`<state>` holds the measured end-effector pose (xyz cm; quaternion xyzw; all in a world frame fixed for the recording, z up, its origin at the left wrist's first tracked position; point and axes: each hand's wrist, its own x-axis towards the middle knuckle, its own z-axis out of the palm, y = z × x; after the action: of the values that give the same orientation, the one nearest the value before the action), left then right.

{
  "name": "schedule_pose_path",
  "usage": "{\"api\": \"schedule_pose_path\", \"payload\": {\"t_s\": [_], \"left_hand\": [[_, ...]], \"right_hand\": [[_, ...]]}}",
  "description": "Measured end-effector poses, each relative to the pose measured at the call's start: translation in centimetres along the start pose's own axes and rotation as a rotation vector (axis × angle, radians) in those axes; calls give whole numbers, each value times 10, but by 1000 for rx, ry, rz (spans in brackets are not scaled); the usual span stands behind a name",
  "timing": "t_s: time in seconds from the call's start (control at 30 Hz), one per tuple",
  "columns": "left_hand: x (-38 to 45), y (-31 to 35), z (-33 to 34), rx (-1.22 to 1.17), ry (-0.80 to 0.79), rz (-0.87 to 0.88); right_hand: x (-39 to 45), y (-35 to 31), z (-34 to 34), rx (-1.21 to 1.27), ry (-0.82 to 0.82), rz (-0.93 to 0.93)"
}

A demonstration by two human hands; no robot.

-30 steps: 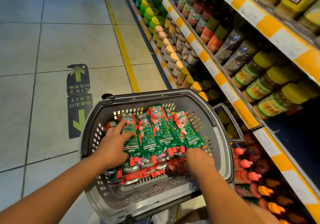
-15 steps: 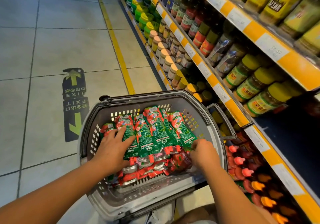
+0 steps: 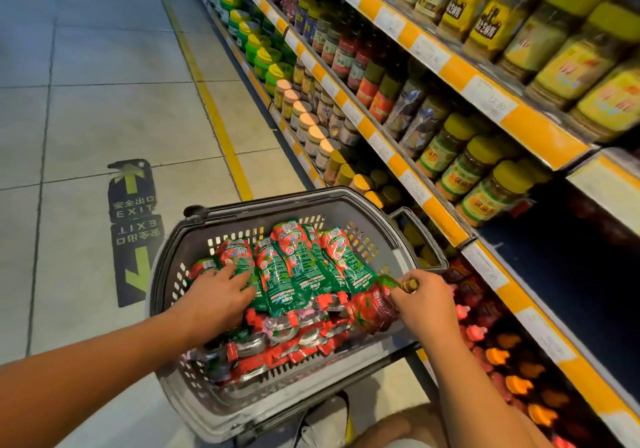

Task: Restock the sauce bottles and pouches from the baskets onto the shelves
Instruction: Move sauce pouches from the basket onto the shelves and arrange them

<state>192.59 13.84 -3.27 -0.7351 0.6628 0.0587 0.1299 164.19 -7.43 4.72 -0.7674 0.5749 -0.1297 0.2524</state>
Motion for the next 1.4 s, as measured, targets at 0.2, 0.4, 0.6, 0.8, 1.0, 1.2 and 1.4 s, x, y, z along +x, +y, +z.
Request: {"api": "schedule_pose_path", "payload": {"t_s": [0.2, 0.4, 0.6, 0.8, 1.0, 1.2, 1.4], "left_hand": [[8, -19, -29, -323, 438, -66], [20, -44, -79, -972, 578, -386], [18, -8, -145, -1407, 679, -413], [26, 62, -216, -1723, 610, -226], [44, 163, -267, -1793, 457, -17], [55, 289, -291, -1831, 290, 141], [51, 407, -293, -1872, 70, 259]], "right_hand": [[-4, 3, -14, 218, 126, 54], [-14, 1, -39, 470, 236, 64], [-44, 20, -93, 787, 311, 92], [-81, 53, -181, 1029, 422, 88], [-145, 112, -261, 1070, 670, 58], [-222, 187, -306, 1063, 941, 88], [-303, 265, -325, 1037, 1188, 178]]}}
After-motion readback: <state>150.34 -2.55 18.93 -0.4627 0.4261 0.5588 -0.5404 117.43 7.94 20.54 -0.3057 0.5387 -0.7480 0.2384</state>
